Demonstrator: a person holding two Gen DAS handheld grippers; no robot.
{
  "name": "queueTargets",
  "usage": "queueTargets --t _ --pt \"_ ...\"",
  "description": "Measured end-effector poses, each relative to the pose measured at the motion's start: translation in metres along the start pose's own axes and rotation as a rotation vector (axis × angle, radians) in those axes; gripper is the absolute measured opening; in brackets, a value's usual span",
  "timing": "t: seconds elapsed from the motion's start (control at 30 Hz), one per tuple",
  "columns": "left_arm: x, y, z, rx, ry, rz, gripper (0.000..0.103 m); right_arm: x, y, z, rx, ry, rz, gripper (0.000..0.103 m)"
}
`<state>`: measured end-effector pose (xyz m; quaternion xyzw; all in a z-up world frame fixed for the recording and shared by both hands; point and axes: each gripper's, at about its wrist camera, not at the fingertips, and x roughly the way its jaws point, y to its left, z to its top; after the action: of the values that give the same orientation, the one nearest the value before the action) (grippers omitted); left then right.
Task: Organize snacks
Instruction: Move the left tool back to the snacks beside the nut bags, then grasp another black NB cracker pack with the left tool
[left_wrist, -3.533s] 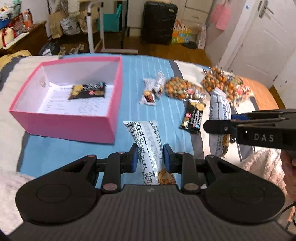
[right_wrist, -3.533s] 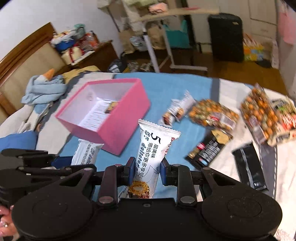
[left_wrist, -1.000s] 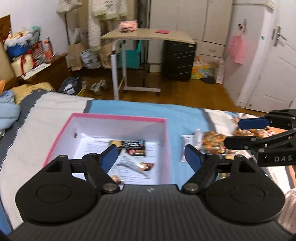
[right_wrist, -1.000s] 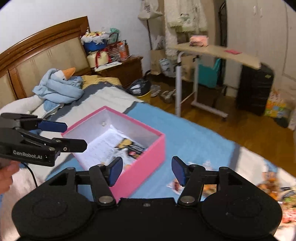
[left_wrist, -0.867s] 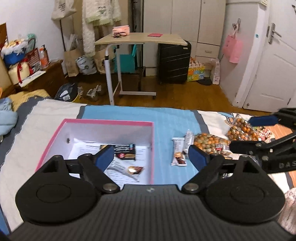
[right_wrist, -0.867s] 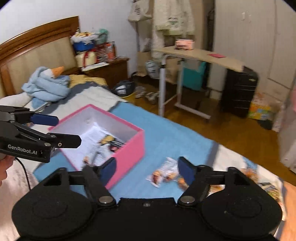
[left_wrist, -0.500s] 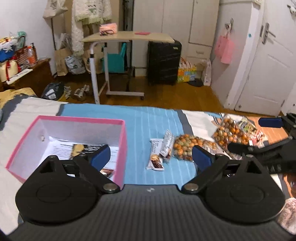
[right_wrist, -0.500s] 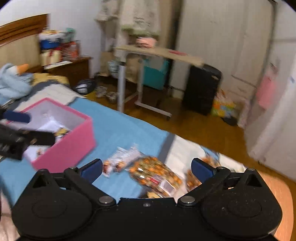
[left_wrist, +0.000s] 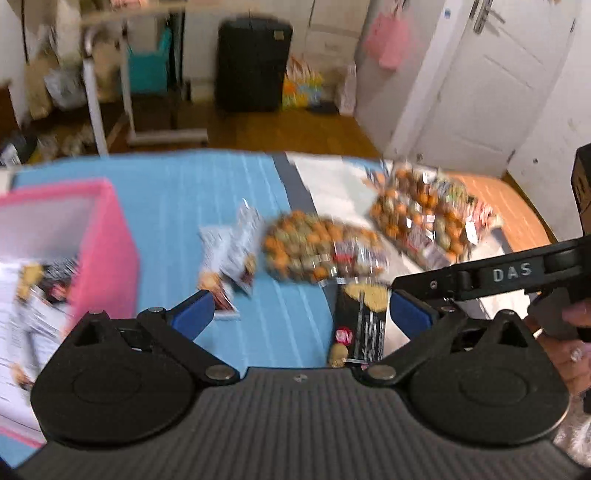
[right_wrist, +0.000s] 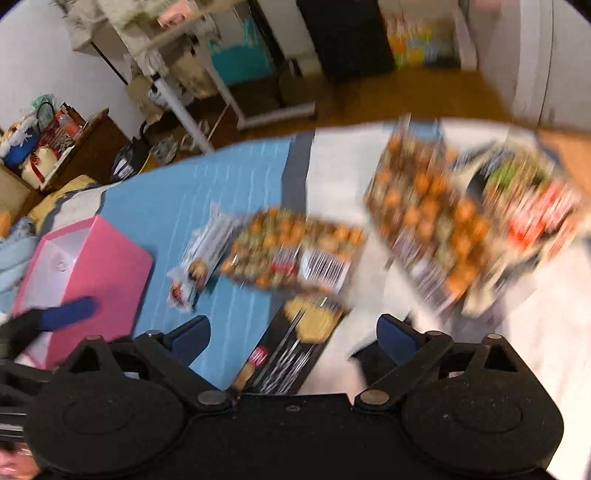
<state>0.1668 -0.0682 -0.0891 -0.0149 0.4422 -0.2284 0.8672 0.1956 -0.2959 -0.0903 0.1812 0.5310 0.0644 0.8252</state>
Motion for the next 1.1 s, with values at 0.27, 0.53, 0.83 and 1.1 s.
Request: queueTargets --t 0.27,0.53,0.83,1.1 --pt "0.040 -0.006 -0.031 0.037 0.094 -0.038 0.085 0.040 0.000 0.005 0.046 0.091 -0.039 0.090" --pt "0.059 -0.036 -0.050 0.166 0.093 -0.044 0.085 0.062 -0.005 0.004 0.099 0.171 -0.019 0.078" --pt "0.082 -0.054 -0.064 0.238 0.081 0.006 0.081 0.086 0.021 0.004 -0.054 0.141 -0.131 0.077" --pt "0.072 -0.050 -0.060 0.149 0.101 -0.053 0.050 0.079 0.026 -0.001 -0.061 0.119 -0.145 0.069"
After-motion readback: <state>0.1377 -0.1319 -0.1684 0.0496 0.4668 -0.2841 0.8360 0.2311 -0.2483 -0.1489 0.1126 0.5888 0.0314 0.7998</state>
